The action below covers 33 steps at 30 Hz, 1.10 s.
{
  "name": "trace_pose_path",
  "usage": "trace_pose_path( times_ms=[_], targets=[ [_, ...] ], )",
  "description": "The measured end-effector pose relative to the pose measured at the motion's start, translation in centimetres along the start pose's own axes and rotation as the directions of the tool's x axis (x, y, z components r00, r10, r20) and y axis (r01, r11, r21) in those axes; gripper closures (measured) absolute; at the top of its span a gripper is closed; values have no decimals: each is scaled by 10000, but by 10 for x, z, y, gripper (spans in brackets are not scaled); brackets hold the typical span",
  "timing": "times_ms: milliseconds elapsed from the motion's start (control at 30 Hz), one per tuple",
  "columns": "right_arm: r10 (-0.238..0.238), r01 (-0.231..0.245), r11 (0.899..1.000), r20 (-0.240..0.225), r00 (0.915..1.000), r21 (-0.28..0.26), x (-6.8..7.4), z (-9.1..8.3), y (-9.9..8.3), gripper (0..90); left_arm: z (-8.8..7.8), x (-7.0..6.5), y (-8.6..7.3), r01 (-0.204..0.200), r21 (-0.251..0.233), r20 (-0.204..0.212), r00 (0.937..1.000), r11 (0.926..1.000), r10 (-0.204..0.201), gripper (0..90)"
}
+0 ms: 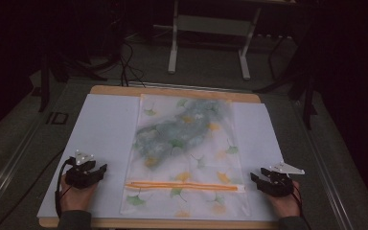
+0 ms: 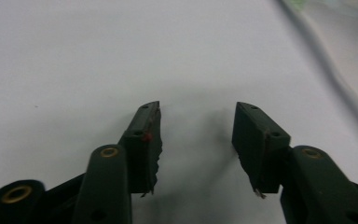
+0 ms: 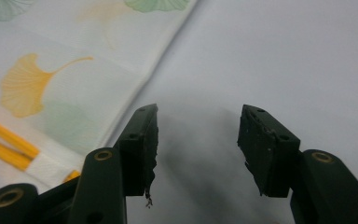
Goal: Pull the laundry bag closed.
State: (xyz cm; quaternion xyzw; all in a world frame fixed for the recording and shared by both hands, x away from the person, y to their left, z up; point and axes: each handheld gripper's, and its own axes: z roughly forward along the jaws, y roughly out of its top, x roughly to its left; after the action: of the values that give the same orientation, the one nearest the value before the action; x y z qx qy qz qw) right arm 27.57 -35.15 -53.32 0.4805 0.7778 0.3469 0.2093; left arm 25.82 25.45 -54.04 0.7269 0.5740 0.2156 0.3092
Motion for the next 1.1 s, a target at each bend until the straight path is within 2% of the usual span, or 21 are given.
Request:
trace_pose_path(
  times_ms=[200, 233, 333, 500, 767, 867, 1100],
  targets=[
    [-219, 220, 9997, -170, 9996, 53, 3, -3, 1, 493, -9, 2, -4, -169, -305, 601, 9980, 9994, 187, 562],
    [-219, 220, 9997, -170, 9996, 53, 3, -3, 1, 493, -9, 2, -4, -169, -305, 601, 9980, 9994, 187, 564],
    [-296, 298, 9995, -262, 9992, 67, 5, -5, 2, 504, -12, 0, -5, -336, -296, 1039, 9939, 9990, 365, 576],
    [-453, 458, 9989, -426, 9981, 107, 8, -5, 3, 513, -15, -3, -4, -518, -286, 1334, 9895, 9982, 552, 591],
    [-772, 780, 9969, -614, 9951, 111, 15, -8, 3, 513, -21, -8, -3, -741, -184, 1712, 9823, 9971, 762, 634],
    [-868, 877, 9961, -735, 9935, 83, 18, -10, 5, 517, -22, -9, -3, -862, -135, 1711, 9814, 9962, 872, 638],
    [-1354, 1366, 9906, -1079, 9849, 39, 28, -12, 15, 538, -26, -13, -6, -974, -203, 1882, 9771, 9950, 995, 637]
  ],
)
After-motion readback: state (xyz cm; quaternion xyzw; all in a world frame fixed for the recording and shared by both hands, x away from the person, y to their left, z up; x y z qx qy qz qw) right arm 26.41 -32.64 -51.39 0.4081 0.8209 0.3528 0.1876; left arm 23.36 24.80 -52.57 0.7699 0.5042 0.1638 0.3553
